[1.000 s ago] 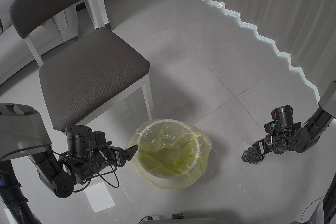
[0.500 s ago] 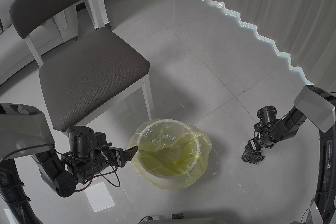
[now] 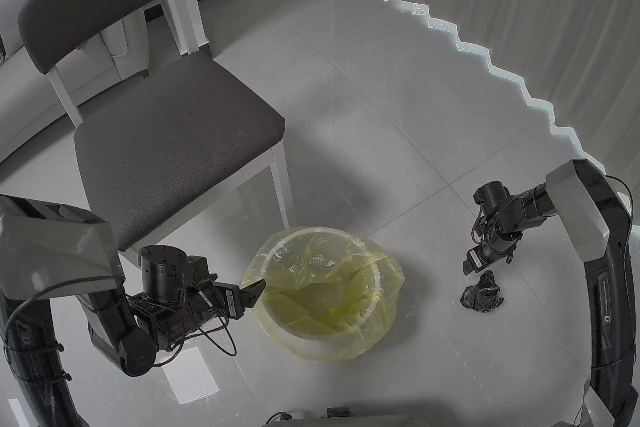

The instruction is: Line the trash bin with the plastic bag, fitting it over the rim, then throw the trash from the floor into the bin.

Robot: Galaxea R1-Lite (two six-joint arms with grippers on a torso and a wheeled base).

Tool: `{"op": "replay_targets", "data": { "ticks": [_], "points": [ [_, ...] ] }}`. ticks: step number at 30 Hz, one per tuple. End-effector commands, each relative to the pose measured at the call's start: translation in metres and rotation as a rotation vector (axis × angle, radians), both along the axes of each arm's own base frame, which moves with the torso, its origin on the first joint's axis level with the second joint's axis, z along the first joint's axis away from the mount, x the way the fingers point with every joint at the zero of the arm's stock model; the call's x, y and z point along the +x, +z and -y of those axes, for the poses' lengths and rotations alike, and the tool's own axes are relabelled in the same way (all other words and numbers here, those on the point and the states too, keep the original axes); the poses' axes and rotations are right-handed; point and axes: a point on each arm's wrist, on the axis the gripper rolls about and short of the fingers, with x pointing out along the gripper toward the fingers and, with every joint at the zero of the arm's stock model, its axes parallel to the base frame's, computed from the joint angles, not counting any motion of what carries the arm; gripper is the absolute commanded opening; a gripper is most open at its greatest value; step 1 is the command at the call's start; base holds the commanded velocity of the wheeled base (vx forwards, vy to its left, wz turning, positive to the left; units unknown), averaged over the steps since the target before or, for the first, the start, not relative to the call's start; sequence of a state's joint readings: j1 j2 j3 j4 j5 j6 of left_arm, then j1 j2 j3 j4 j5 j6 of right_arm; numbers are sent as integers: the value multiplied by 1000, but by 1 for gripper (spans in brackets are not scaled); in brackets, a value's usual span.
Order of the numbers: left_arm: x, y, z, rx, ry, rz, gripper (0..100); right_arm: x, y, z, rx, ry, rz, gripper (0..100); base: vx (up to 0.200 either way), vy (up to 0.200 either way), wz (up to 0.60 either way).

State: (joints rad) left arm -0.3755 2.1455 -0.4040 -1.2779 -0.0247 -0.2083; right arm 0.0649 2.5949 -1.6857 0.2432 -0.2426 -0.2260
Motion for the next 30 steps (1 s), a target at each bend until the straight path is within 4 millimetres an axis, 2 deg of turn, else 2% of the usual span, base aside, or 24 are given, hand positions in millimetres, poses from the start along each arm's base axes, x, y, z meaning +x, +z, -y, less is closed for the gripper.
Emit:
{"op": "replay_targets", "data": {
  "ticks": [1,11,30],
  "points": [
    [-1,-13,2,10,-8,-27,100,13,-20,3,-33,-18,-93,100,0,0,0],
    [-4,-13,4,16,-11,-31,100,-1,-27,3,-67,-32,-346,100,0,0,0],
    [-5,-9,6,10,-16,-17,100,-2,-29,-11,-83,-8,-352,100,0,0,0]
  ]
}}
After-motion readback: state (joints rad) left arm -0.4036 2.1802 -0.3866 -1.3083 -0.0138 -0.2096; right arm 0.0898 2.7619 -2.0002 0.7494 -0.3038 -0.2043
